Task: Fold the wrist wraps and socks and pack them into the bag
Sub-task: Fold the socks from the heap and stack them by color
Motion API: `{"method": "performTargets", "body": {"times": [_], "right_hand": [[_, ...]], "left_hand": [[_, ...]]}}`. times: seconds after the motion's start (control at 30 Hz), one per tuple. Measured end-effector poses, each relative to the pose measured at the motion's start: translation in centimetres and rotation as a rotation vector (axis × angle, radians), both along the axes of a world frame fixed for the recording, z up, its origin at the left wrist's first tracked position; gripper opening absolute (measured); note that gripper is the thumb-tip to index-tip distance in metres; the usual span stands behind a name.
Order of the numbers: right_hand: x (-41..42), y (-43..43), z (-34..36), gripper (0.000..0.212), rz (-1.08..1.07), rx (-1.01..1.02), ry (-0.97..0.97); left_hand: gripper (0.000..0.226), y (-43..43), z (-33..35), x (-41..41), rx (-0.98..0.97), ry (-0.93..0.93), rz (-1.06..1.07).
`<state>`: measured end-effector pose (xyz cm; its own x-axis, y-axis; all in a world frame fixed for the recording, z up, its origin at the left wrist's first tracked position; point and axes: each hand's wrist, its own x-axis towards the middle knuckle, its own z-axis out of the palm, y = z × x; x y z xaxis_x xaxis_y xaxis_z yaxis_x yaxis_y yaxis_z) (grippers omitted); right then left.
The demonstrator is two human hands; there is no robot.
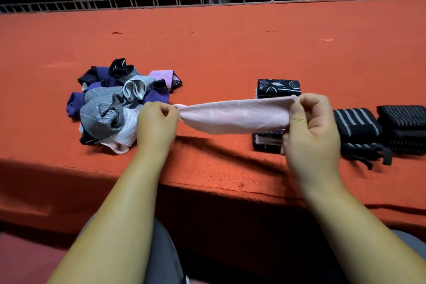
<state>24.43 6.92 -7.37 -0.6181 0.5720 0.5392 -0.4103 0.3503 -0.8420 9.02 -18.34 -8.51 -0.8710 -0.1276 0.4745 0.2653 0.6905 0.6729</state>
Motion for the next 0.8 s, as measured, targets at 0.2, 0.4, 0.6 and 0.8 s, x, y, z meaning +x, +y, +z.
{"method": "performTargets", "body": {"times": [0.2, 0.4, 0.6, 0.8], "right_hand": [[1.3, -0.3, -0.2, 0.026, 0.291, 0.371, 0.0], [0.6, -1.2, -1.7, 0.046, 0.338, 0.484, -0.183], [-0.9, -2.8, -2.7, 0.016, 0.227, 0.525, -0.338], [-1.1, -3.2, -1.8, 0.033, 0.297, 0.213, -0.467]], "left_hand": [[0.017, 0.5, -0.7, 0.6, 0.334, -0.212, -0.188], [0.012, 0.9, 0.4, 2.8, 0.719, -0.324, -0.629], [0.013, 0.7, 1.4, 4.1, 0.923, -0.398, -0.894], [0.017, 1.4, 1.6, 4.8, 1.016, -0.438, -0.924]]}}
